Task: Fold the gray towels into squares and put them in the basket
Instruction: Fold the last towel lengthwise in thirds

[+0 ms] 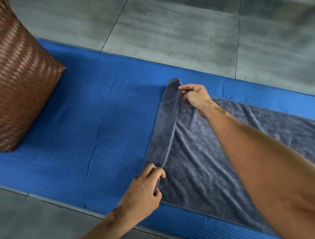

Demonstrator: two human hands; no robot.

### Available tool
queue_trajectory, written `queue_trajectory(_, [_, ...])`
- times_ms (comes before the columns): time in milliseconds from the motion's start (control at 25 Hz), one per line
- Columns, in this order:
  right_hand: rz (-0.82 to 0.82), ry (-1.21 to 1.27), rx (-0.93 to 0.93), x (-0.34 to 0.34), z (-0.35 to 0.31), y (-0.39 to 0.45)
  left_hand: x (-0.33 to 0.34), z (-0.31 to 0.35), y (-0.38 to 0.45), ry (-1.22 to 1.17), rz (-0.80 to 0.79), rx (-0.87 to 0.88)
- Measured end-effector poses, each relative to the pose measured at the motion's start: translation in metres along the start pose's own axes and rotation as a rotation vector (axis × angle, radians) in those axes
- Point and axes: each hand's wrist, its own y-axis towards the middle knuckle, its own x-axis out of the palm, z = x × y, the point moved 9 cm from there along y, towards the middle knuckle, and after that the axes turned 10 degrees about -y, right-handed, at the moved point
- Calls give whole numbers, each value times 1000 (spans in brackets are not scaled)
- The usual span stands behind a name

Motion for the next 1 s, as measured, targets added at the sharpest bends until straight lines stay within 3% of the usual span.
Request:
queue_trajectory(400, [70, -32, 140, -20, 45, -12, 42, 5, 3, -86, -255, -19])
queue_trajectory(560, [160, -87, 60, -22, 27, -9, 31, 4, 19, 118, -156, 56])
queue_trajectory(680, [241, -323, -77, -24, 5, -1, 16, 9, 48, 308, -70, 161])
queue_trajectory(800, [91, -567, -100, -9, -7, 16, 2, 1, 80, 444, -43, 157])
queue_trajectory(1000, [13, -727, -55, 3, -12, 46, 1, -16, 112, 579, -280, 67])
